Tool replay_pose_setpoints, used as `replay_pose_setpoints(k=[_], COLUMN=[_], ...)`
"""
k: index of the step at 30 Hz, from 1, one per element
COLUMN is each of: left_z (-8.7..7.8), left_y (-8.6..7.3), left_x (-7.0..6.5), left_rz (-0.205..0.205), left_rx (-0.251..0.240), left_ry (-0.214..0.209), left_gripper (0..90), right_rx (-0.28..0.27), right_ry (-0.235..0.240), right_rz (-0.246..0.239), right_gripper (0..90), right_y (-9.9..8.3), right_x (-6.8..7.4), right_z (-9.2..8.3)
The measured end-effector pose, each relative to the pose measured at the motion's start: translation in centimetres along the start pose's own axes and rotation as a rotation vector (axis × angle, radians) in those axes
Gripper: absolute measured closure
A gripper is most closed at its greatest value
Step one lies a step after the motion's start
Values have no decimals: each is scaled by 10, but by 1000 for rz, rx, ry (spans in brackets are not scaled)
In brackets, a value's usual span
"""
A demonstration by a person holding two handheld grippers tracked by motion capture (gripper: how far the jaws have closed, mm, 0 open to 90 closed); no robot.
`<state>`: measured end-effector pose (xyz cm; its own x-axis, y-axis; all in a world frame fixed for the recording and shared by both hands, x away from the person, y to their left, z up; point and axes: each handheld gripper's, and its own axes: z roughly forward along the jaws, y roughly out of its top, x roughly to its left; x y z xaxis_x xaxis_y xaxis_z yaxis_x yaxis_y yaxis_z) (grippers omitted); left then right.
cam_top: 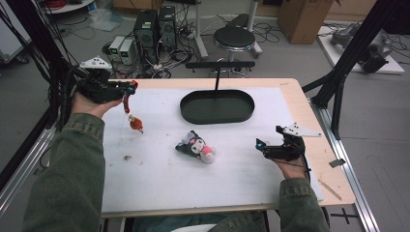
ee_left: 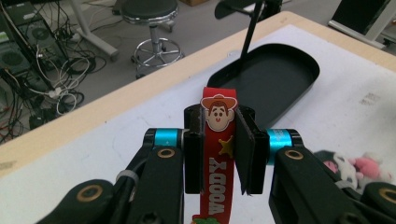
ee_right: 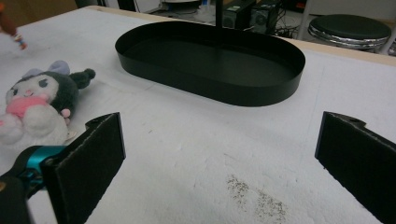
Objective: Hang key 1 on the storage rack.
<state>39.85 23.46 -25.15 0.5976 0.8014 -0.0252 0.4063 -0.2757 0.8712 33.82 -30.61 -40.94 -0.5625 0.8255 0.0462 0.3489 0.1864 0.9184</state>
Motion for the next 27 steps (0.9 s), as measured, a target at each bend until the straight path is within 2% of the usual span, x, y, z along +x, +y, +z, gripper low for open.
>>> replay_pose_setpoints(k=[2, 5, 11, 12, 19, 27], left_z=[4, 12, 24, 26, 34, 44], left_y=[5, 13, 29, 32, 55, 84], left_x=[-1, -3, -6, -6, -7, -12], left_rz=[-4, 19, 35, 36, 46, 70], left_rx=[-6, 7, 15, 12, -2, -6], left_ry=[-14, -21, -14, -20, -20, -31], left_gripper=[748, 748, 747, 747, 747, 747], right_rx=[0, 6, 6, 4, 9, 6], right_ry=[1, 4, 4, 5, 11, 11], right_rz=[-3, 0, 8, -6, 19, 18], right_gripper=[5, 5, 5, 5, 5, 5], right_y=[0, -1, -1, -1, -2, -2], right_x=[1, 2, 1, 1, -1, -1], right_z=[0, 0, 1, 1, -1, -1])
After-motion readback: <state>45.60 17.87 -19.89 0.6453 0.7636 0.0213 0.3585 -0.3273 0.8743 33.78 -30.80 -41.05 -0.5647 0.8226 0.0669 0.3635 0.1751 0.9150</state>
